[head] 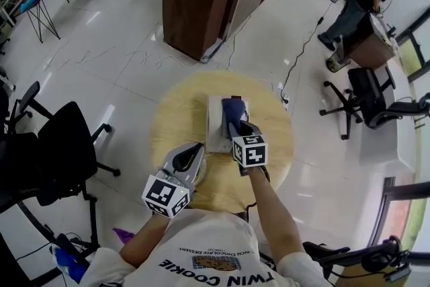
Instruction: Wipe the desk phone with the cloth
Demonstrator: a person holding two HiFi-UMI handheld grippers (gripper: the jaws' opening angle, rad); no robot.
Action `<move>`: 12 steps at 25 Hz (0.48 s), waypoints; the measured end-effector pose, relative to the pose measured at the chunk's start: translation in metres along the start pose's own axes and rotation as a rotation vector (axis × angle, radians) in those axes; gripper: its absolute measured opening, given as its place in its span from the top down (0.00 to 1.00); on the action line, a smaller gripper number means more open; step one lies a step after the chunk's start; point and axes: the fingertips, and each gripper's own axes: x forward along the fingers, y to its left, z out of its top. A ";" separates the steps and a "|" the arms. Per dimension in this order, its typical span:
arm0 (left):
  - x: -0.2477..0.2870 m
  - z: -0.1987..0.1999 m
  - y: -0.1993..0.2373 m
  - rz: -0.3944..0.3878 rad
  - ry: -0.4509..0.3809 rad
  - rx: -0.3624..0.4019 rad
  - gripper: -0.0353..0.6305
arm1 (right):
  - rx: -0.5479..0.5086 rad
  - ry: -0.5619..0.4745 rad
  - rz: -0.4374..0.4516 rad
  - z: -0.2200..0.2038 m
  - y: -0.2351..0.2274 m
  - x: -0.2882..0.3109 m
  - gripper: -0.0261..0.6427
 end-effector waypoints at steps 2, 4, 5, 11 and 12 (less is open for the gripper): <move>0.001 0.001 -0.005 -0.013 -0.002 0.002 0.96 | 0.013 -0.001 0.003 -0.010 0.007 -0.005 0.86; 0.002 0.000 -0.008 -0.022 -0.003 0.005 0.96 | 0.027 -0.001 0.000 -0.020 0.012 -0.011 0.86; 0.002 -0.002 -0.009 -0.026 -0.001 0.004 0.96 | 0.034 -0.001 -0.003 -0.025 0.015 -0.015 0.86; 0.009 -0.012 -0.018 -0.053 0.016 -0.010 0.96 | 0.068 0.009 0.000 -0.058 0.033 -0.035 0.86; 0.011 -0.012 -0.020 -0.059 0.017 -0.011 0.96 | 0.070 0.013 0.002 -0.064 0.036 -0.038 0.86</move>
